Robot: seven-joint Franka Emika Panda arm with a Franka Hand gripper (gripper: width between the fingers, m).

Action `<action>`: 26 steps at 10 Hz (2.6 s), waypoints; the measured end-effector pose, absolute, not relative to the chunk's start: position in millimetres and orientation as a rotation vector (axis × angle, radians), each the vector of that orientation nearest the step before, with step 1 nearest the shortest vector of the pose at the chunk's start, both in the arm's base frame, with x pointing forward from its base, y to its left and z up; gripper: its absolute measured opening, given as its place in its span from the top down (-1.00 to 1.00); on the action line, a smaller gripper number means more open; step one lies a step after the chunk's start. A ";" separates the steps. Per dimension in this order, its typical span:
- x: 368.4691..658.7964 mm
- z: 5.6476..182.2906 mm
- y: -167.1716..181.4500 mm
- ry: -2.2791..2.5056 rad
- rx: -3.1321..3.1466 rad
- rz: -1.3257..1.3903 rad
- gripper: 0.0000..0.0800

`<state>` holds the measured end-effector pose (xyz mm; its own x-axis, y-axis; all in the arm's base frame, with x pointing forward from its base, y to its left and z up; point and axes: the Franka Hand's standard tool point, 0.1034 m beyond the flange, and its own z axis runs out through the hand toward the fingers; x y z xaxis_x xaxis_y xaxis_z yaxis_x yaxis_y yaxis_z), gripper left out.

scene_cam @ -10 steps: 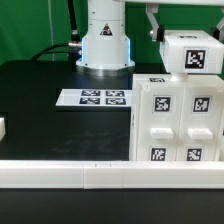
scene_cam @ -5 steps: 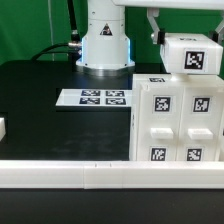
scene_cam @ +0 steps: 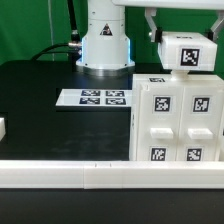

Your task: Assemble cabinet

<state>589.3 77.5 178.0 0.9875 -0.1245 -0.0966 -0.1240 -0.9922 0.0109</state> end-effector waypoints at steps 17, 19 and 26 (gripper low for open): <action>600.8 159.7 76.9 -0.159 3.124 -0.128 -0.41; 600.8 159.7 77.4 -0.204 3.121 -0.128 -0.41; 603.4 159.8 81.9 -0.951 2.973 -0.090 -0.41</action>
Offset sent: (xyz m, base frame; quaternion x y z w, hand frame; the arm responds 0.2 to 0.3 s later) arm 0.0138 -0.0032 -0.0073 -0.0021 0.0008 -0.0462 0.9989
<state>603.4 81.9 159.8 0.8129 -0.5804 -0.0489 -0.5793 -0.8143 0.0359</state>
